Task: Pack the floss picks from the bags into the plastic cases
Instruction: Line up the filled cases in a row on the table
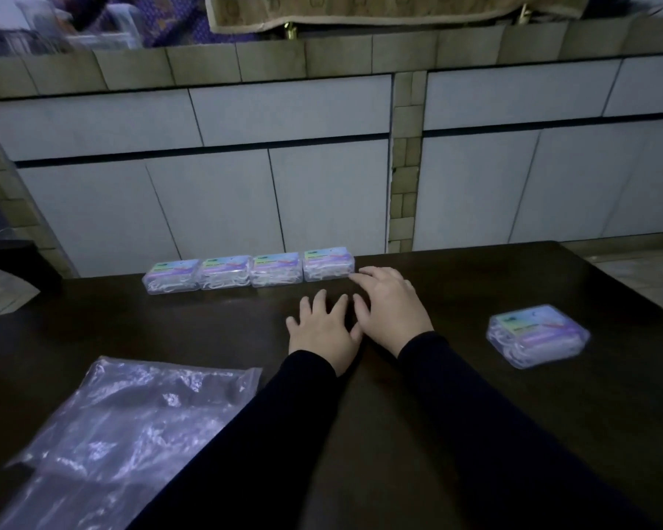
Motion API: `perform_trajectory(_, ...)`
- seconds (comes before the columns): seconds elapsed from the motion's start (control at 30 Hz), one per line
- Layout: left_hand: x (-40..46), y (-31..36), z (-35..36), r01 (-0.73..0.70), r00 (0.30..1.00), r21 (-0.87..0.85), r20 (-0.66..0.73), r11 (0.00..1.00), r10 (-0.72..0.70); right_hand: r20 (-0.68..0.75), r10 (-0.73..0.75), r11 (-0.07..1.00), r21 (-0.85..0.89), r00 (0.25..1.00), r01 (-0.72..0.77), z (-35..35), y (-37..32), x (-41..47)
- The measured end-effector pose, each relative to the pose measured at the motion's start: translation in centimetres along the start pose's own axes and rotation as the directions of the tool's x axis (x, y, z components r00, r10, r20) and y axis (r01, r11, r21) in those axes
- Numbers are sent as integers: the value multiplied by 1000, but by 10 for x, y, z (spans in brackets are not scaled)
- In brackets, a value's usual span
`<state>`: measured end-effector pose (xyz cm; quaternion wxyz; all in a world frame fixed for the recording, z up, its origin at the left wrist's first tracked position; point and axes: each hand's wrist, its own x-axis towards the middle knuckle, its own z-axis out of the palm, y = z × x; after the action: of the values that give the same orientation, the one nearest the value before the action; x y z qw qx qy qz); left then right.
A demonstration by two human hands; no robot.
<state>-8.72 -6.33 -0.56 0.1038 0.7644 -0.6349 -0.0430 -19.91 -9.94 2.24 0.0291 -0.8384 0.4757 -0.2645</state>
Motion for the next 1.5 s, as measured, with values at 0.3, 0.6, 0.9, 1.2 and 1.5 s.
perform_trajectory(0.3,-8,7,-1,51,996,7,76,999,-51,-12,166,971,-169,986,-166,-54,32,-67)
perform_trajectory(0.6,-11,8,-3,50,995,11,85,999,-51,-36,550,789,-306,834,-533,-69,53,-100)
perform_trajectory(0.9,-13,7,-4,46,996,5,73,999,-46,12,365,819,-479,931,-315,-54,43,-93)
perform_trajectory(1.2,-11,8,-2,50,997,16,58,999,-51,66,178,919,-369,982,-142,-20,32,-44)
perform_trajectory(1.5,-12,8,-1,44,998,-7,37,999,-44,81,160,956,-262,984,-134,10,37,14)
